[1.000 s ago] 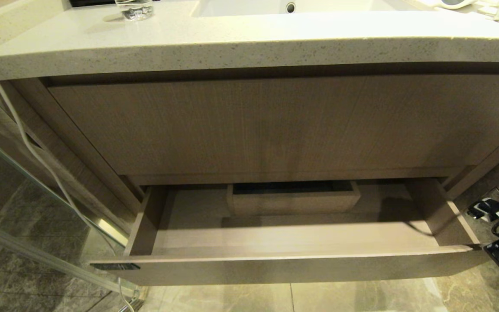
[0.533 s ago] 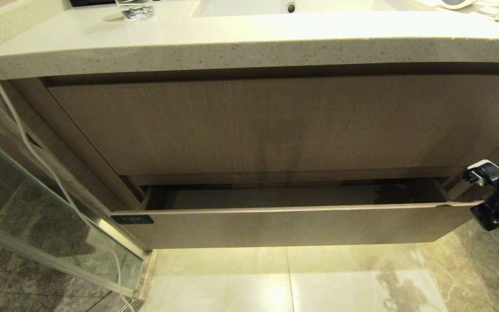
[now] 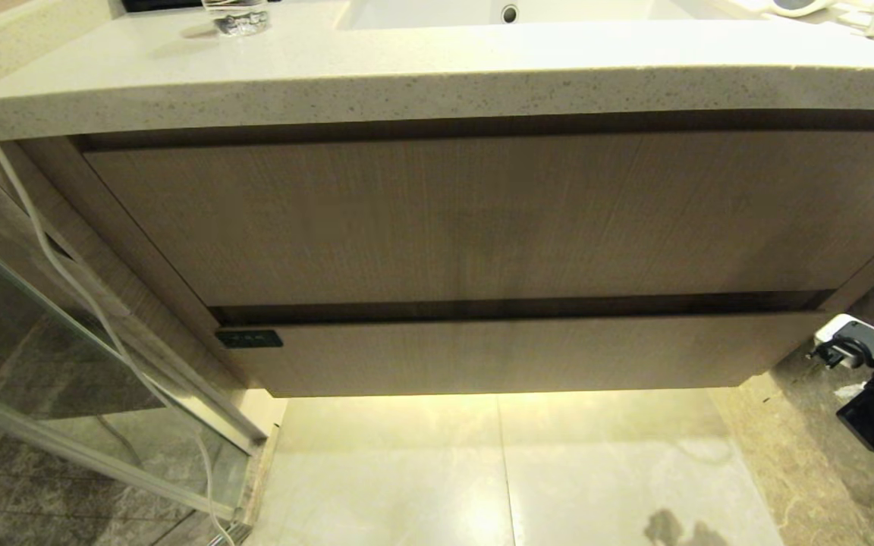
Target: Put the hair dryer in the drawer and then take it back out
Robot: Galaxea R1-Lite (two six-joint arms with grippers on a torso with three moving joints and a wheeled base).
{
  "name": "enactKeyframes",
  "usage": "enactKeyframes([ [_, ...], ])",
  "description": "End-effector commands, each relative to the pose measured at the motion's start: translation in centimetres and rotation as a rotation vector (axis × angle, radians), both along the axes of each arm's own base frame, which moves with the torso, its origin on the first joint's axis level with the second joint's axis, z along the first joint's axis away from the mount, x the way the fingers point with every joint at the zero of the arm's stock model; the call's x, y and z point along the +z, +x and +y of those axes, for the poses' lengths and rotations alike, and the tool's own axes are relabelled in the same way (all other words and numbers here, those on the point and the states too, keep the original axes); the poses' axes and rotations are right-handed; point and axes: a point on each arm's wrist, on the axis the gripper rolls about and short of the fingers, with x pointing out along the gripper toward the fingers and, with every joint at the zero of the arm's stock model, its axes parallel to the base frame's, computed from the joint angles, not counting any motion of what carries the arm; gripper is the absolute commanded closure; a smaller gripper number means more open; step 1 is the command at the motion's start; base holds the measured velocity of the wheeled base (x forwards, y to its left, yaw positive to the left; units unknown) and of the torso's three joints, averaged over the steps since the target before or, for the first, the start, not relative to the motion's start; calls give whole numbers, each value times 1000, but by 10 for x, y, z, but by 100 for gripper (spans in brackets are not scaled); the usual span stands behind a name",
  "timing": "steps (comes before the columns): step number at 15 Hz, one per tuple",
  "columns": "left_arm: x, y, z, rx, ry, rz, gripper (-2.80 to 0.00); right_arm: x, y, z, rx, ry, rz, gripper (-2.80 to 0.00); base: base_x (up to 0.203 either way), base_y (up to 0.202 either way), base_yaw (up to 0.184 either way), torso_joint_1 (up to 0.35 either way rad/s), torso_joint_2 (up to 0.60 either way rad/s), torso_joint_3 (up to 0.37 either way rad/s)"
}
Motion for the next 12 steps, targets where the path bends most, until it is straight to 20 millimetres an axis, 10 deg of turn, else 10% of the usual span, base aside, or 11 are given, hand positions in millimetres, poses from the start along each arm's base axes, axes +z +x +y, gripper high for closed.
enactKeyframes([
  [1,0,0,0,1,0,1,0,3,-7,7,20,-7,-6,0,0,0,0,0,0,0],
  [7,0,0,0,1,0,1,0,19,-39,32,169,-14,-60,0,0,0,0,0,0,0],
  [12,0,0,0,1,0,-1,0,55,-121,54,168,-73,-261,0,0,0,0,0,0,0],
])
